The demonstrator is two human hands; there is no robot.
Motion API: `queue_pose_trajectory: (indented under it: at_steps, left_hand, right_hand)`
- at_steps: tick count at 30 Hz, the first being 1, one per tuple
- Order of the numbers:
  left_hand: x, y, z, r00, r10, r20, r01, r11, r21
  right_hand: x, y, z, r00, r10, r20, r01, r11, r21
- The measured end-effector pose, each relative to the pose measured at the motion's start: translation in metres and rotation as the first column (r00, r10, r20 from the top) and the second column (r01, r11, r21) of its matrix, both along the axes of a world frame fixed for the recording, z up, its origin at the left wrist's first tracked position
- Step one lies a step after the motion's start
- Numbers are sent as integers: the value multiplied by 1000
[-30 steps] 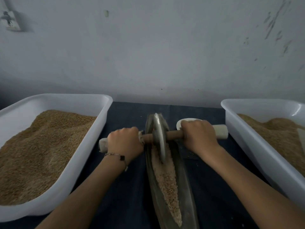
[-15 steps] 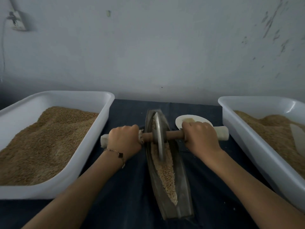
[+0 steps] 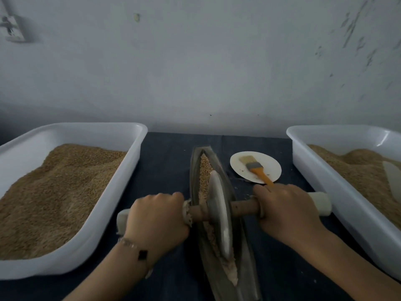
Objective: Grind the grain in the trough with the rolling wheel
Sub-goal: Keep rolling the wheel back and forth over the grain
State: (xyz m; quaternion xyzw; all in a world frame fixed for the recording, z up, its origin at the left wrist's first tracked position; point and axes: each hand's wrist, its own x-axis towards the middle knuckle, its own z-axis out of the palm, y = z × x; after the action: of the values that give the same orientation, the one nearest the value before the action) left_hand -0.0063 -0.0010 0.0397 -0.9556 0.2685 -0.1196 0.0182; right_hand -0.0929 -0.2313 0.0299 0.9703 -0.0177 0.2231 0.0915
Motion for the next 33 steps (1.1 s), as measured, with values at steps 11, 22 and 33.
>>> queue_pose_trajectory:
  at_steps: [11,22,33]
  left_hand:
    - [109,-43,-4,999,8,35,-4,994,-108]
    - [92,-41,0,999,-6,48,6,1000,-4]
    - [-16,9,16,989,-61,-135,73,994,86]
  right_hand:
    - [116,-28,3,998,-59,-12,59,998,3]
    - [93,-23,-5,999,-52,-9,52,996,66]
    - [-27,2,9,987,107,117,-105,994,-20]
